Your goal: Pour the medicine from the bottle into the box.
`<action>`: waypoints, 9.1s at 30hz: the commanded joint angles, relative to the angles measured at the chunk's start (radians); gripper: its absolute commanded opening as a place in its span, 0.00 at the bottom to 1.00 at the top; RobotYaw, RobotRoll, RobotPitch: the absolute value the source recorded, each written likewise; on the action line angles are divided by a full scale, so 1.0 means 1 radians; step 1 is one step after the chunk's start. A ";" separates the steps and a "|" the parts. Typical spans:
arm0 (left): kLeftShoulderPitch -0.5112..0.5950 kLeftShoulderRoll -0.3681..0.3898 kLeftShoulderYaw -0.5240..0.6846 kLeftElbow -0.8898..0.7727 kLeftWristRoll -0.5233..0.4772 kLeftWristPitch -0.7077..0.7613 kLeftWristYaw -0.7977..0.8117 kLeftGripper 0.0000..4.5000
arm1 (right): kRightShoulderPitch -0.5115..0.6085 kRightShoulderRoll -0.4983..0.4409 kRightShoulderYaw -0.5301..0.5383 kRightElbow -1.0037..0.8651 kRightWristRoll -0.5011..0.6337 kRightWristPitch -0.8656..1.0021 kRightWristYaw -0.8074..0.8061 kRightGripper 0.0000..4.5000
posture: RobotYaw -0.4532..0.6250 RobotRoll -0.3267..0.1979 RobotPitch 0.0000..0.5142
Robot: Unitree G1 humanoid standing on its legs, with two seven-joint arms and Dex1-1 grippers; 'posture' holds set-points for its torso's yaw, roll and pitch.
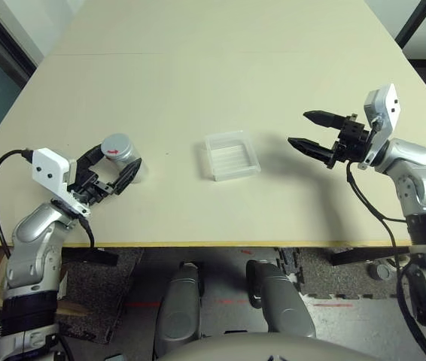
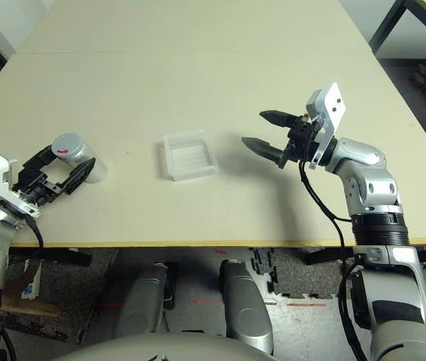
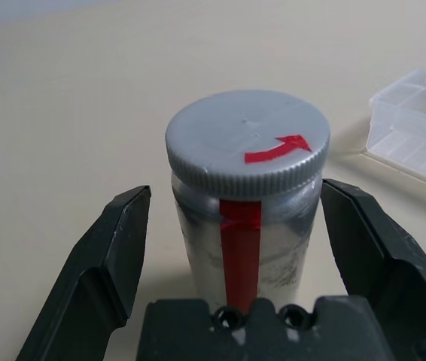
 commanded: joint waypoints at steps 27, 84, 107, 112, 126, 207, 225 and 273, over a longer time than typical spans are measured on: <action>-0.116 -0.072 -0.051 0.171 0.053 -0.092 0.019 0.99 | 0.026 -0.016 -0.016 -0.057 0.010 0.033 -0.021 0.99 | 0.39 0.62 0.34; -0.224 -0.117 -0.062 0.234 0.036 -0.173 0.010 0.60 | 0.036 -0.027 -0.014 -0.102 0.028 0.067 -0.040 1.00 | 0.38 0.62 0.36; -0.219 -0.146 -0.090 0.017 -0.112 0.002 -0.042 0.60 | -0.090 0.029 0.039 -0.132 0.127 0.212 0.041 1.00 | 0.42 0.62 0.31; -0.185 -0.153 -0.099 0.042 -0.074 -0.067 -0.069 0.60 | -0.097 0.037 0.050 -0.134 0.122 0.211 0.055 1.00 | 0.43 0.62 0.31; -0.201 -0.181 -0.103 0.090 -0.027 -0.138 -0.039 0.60 | -0.140 0.053 0.064 -0.112 0.104 0.194 0.077 1.00 | 0.43 0.62 0.30; -0.298 -0.180 -0.060 0.447 0.177 -0.326 0.261 1.00 | -0.098 0.087 0.069 -0.073 0.023 0.072 0.032 1.00 | 0.44 0.62 0.34; -0.335 -0.187 -0.074 0.456 0.192 -0.266 0.303 0.96 | -0.099 0.090 0.065 -0.070 0.017 0.069 0.027 1.00 | 0.43 0.62 0.33; -0.591 -0.226 -0.333 0.299 0.034 0.140 -0.265 0.59 | -0.298 0.140 0.138 -0.120 0.137 0.267 0.118 1.00 | 0.35 0.62 0.26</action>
